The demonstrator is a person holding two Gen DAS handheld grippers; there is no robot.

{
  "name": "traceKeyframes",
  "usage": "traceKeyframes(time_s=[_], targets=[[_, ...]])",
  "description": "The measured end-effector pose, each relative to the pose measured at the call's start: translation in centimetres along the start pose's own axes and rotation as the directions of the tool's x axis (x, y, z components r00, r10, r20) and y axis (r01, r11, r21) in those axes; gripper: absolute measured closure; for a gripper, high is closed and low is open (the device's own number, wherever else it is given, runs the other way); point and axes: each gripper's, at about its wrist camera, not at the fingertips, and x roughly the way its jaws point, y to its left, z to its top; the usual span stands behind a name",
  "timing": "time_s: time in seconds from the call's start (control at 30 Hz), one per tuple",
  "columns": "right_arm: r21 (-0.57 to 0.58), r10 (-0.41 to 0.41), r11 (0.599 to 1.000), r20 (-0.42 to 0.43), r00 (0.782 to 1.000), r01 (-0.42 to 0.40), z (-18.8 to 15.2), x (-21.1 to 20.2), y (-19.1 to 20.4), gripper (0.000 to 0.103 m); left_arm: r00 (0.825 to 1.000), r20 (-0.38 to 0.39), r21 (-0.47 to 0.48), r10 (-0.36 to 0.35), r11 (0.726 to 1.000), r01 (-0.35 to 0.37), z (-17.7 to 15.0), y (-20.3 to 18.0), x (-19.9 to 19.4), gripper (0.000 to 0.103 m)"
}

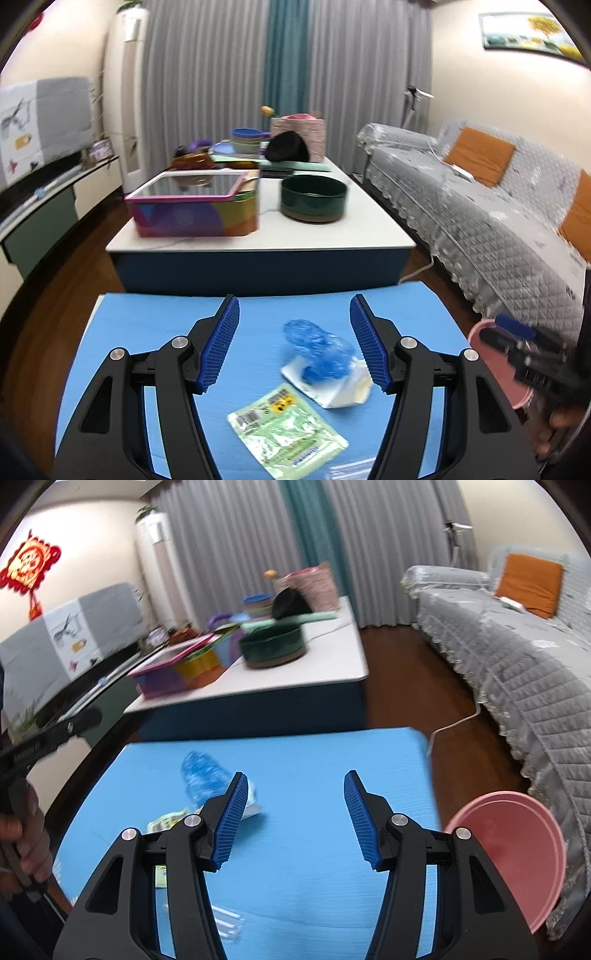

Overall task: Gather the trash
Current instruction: 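Move both tools back over the table toward the remaining trash, then grasp the blue plastic bag with the left tool while the right tool grasps the white paper cup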

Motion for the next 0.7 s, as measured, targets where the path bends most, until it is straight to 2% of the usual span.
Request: traceKeyframes(time_s=[0.13,0.43,0.7], targets=[[-0.038,0.036,0.999,-0.062,0.997,-0.038,-0.9,2.4,2.4,0.041,0.999,-0.036,-0.074,-0.002,0.997,-0.001,-1.6,2.2,1.5,0.047],[-0.043,0.093,0.994,-0.189,0.978,-0.103,-2.8,7.5,5.1,0.037,0.997,-0.079,-0.112,-0.006,0.994,-0.002,-3.4,3.7,3.9,0.049],[-0.039,0.138,0.988,-0.248,0.959,-0.152,-3.3,10.0,6.5,0.033,0.992,-0.117,-0.125,-0.039,0.992,0.024,-4.2,3.5,6.5,0.05]])
